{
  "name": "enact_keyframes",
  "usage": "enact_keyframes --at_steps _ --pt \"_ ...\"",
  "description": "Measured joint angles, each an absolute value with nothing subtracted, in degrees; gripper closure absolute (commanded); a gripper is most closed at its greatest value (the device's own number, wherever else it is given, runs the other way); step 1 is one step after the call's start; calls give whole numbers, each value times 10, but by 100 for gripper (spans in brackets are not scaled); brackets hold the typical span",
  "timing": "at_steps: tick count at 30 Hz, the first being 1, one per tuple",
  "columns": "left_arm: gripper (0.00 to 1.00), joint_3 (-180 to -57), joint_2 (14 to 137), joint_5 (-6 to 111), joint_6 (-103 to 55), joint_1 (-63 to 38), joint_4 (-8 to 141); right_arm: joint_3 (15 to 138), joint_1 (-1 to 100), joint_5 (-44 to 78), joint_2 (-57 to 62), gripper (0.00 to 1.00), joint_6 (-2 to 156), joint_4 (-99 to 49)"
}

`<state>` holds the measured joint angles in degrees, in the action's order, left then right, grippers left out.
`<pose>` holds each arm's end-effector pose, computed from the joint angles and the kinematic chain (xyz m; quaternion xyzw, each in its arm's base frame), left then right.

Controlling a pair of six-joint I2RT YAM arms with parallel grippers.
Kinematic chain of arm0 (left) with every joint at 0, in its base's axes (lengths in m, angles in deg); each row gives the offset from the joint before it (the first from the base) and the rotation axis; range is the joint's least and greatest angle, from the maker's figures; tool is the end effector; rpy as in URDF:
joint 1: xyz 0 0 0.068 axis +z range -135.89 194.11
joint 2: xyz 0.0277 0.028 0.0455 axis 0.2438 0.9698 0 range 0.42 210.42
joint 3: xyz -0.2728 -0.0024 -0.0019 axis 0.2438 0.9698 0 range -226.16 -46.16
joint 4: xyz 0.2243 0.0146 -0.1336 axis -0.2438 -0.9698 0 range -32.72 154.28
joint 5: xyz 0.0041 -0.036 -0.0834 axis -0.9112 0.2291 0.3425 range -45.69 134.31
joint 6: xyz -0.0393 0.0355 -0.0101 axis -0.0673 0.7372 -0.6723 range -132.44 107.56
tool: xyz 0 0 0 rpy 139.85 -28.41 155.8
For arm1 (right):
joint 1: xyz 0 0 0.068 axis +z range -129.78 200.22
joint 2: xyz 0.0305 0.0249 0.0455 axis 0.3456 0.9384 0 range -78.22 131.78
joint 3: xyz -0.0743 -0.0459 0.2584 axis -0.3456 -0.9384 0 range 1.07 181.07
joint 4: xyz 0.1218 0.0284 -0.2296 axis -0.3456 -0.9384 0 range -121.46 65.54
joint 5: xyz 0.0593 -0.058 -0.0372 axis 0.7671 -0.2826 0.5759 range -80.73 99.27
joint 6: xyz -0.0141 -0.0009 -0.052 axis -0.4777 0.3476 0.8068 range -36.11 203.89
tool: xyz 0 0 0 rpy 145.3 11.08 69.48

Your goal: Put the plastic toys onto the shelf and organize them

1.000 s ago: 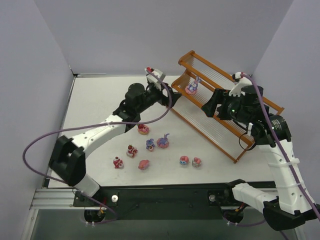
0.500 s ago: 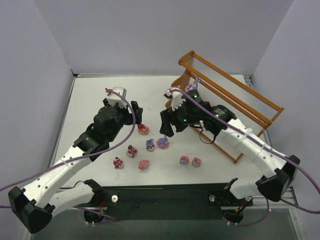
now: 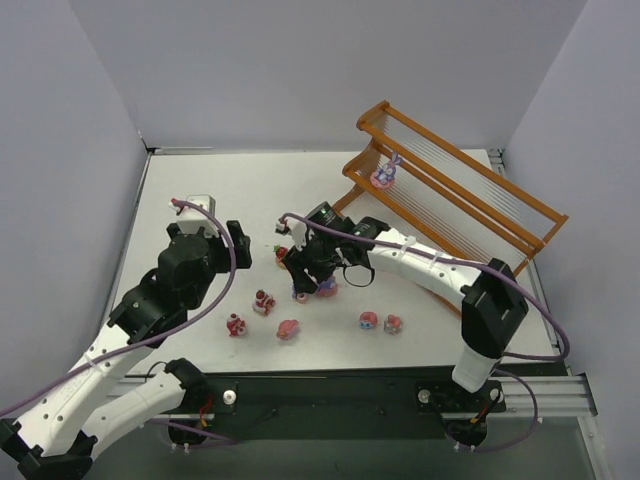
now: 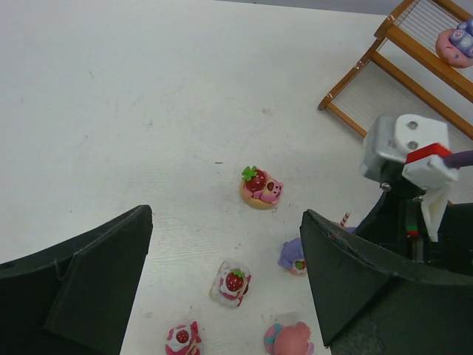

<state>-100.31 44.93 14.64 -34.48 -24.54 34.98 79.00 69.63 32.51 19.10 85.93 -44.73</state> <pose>0.1376 -0.0875 0.3635 -0.0318 0.8033 -0.1007 0.5862 0.2410 0.3028 0.2824 -0.4620 0.7615 0.3343 0.3082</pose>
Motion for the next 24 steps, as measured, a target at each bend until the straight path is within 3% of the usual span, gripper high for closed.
enact_keyframes --at_steps 11,24 --pt "9 -1005 427 145 -331 -244 327 790 733 261 261 51 919 -429" --pt "9 -1007 434 146 -313 -240 327 790 735 191 248 49 928 -420"
